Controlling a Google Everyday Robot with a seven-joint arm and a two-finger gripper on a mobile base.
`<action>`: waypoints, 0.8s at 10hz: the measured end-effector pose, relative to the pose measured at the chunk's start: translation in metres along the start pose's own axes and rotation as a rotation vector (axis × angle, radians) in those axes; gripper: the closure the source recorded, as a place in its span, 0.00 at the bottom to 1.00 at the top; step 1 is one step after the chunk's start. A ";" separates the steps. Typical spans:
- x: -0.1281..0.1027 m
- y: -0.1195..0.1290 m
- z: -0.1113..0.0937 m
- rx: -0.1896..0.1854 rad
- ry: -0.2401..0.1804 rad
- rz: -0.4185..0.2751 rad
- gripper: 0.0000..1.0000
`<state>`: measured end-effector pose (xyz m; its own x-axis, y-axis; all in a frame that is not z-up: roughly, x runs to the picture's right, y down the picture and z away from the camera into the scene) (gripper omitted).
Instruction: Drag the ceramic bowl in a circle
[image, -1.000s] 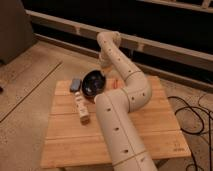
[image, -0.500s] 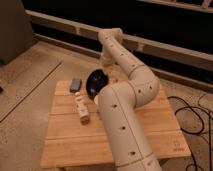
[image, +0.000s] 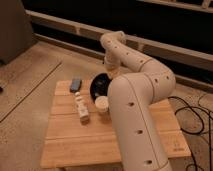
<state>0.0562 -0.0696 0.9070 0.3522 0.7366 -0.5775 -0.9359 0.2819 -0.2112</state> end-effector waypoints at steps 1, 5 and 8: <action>0.000 0.001 0.000 0.001 0.001 -0.001 1.00; -0.009 -0.006 -0.002 0.060 0.011 -0.024 1.00; -0.036 -0.008 0.003 0.168 0.038 -0.089 1.00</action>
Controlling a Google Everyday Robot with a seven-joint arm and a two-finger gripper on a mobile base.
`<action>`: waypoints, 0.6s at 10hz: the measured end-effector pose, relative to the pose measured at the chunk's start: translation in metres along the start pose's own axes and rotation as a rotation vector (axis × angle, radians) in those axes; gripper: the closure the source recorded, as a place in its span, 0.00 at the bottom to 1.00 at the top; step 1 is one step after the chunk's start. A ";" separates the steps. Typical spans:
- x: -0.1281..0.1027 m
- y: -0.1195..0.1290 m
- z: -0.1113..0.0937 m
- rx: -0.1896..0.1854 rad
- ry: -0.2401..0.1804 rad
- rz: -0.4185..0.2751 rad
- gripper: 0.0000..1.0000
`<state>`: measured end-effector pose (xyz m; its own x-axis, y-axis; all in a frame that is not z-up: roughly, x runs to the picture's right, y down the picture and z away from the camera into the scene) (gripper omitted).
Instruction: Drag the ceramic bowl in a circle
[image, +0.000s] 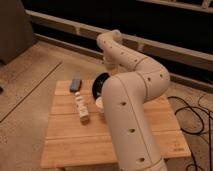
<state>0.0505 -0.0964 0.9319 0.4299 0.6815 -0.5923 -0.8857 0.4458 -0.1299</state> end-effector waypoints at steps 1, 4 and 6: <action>-0.008 0.005 0.005 0.015 0.007 -0.021 1.00; -0.035 0.046 0.011 -0.013 -0.005 -0.093 1.00; -0.043 0.069 0.012 -0.045 -0.014 -0.124 1.00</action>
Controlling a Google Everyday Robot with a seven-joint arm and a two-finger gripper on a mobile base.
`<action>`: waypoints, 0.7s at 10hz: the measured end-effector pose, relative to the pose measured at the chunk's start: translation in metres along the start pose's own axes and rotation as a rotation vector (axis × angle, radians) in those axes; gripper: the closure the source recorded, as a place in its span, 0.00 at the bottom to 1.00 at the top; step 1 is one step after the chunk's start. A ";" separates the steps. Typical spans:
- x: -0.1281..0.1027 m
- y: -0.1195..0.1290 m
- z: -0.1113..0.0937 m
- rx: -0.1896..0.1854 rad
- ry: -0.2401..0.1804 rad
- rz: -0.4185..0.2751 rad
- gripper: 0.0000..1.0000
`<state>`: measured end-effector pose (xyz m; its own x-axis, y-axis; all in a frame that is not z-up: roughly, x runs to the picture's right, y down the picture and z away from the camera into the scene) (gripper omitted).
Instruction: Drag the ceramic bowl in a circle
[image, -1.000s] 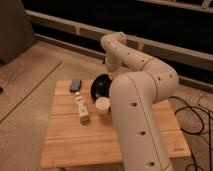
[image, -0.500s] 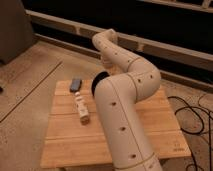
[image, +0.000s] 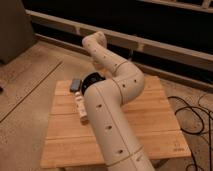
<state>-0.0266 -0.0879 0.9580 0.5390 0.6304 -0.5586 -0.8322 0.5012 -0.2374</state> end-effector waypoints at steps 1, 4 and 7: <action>-0.004 0.015 0.002 -0.035 -0.007 -0.011 1.00; 0.005 0.044 0.005 -0.119 -0.011 -0.023 1.00; 0.053 0.049 0.005 -0.116 0.005 -0.033 1.00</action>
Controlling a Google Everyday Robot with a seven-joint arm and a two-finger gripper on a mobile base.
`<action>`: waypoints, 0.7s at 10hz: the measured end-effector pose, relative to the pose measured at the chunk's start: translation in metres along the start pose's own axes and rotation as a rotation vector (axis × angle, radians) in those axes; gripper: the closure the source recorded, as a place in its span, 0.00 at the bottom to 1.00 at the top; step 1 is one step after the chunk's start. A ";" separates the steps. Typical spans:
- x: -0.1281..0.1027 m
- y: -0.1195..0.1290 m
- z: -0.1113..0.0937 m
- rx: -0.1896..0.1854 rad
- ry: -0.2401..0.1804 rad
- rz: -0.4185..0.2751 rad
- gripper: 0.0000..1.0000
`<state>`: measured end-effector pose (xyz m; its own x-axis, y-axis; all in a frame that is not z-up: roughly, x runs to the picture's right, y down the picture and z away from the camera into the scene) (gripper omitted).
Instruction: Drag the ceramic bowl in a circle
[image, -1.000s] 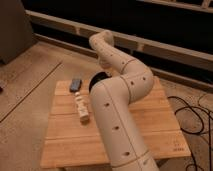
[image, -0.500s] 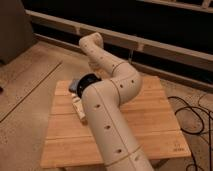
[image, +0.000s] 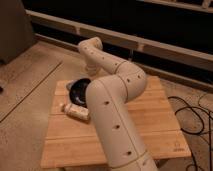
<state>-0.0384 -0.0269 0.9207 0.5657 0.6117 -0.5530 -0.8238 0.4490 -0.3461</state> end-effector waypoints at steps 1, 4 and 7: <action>0.020 -0.006 -0.002 0.019 0.007 0.011 1.00; 0.071 -0.043 -0.011 0.128 0.042 0.089 1.00; 0.080 -0.086 -0.022 0.236 0.086 0.168 1.00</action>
<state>0.0769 -0.0307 0.8900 0.4084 0.6376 -0.6532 -0.8689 0.4908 -0.0642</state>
